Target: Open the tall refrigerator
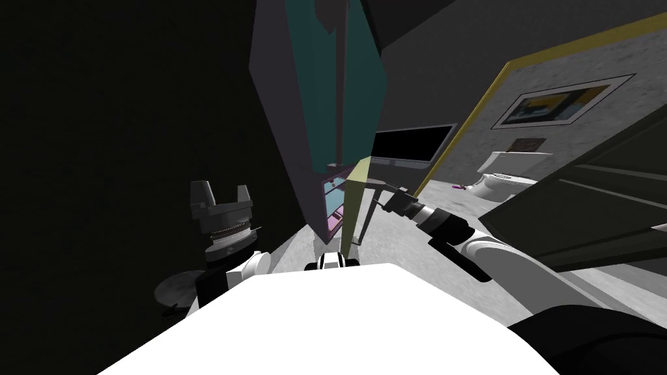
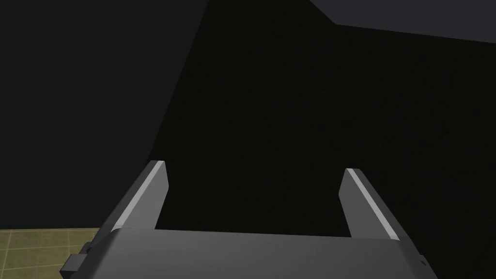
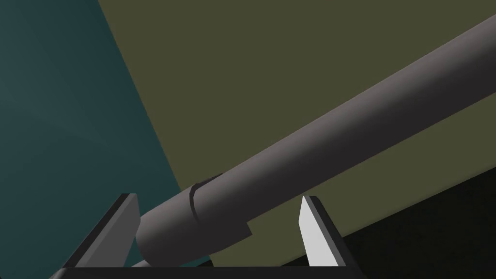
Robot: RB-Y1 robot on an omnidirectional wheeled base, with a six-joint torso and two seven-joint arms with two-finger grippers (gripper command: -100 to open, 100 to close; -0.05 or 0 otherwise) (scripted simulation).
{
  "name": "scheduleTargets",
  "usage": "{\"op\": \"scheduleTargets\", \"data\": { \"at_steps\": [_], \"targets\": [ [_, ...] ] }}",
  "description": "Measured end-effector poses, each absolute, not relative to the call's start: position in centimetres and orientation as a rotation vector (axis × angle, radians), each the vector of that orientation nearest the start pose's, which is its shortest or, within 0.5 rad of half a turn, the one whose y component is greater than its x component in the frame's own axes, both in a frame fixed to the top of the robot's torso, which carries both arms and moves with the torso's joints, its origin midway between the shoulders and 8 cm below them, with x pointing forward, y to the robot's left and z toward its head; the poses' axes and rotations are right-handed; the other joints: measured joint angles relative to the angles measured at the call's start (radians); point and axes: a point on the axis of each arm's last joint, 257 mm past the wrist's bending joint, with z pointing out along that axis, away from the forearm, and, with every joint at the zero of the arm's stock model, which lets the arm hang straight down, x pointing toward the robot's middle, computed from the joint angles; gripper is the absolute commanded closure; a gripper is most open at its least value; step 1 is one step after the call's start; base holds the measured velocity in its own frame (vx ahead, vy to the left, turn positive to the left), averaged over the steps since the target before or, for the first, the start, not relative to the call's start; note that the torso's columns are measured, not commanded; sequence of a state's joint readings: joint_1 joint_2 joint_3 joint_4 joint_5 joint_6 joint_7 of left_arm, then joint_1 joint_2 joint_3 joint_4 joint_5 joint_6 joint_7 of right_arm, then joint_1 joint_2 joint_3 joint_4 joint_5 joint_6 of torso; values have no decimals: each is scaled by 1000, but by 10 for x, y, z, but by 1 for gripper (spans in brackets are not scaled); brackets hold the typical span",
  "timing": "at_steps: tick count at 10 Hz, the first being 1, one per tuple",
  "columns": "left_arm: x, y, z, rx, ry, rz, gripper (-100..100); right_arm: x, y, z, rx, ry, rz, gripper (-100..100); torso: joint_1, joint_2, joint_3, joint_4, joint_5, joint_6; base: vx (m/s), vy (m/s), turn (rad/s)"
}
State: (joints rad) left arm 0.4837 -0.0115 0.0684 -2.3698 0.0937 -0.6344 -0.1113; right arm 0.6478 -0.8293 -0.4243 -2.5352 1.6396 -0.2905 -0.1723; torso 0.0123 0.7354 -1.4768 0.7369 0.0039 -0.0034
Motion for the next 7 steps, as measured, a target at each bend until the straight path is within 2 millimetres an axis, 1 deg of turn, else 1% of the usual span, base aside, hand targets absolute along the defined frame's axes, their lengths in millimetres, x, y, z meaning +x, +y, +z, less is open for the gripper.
{"op": "scheduleTargets", "data": {
  "at_steps": [1,2,3,4,6,7],
  "targets": [
    [291,301,91,-485,401,-1236,0,357,-263,-6,-997,1203,-409,100,2,4,3,0,1,-3,-90,-231,57],
    [291,301,91,-485,401,-1236,0,358,-261,-5,-999,1196,-402,100,5,4,4,0,1,-1,-35,-100,-23],
    [291,301,91,-485,401,-1236,0,358,-258,-4,-1003,1191,-403,100,8,4,4,0,2,1,-47,-118,123],
    [291,301,91,-485,401,-1236,0,359,-256,-4,-1005,1190,-400,100,8,5,4,0,3,-5,-59,-157,77],
    [291,301,91,-485,401,-1236,0,358,-249,-5,-1008,1187,-387,100,10,7,5,1,4,-8,-82,-233,99],
    [291,301,91,-485,401,-1236,0,357,-246,-3,-1010,1179,-383,100,14,9,7,1,5,-6,-36,-124,-19]
  ]
}}
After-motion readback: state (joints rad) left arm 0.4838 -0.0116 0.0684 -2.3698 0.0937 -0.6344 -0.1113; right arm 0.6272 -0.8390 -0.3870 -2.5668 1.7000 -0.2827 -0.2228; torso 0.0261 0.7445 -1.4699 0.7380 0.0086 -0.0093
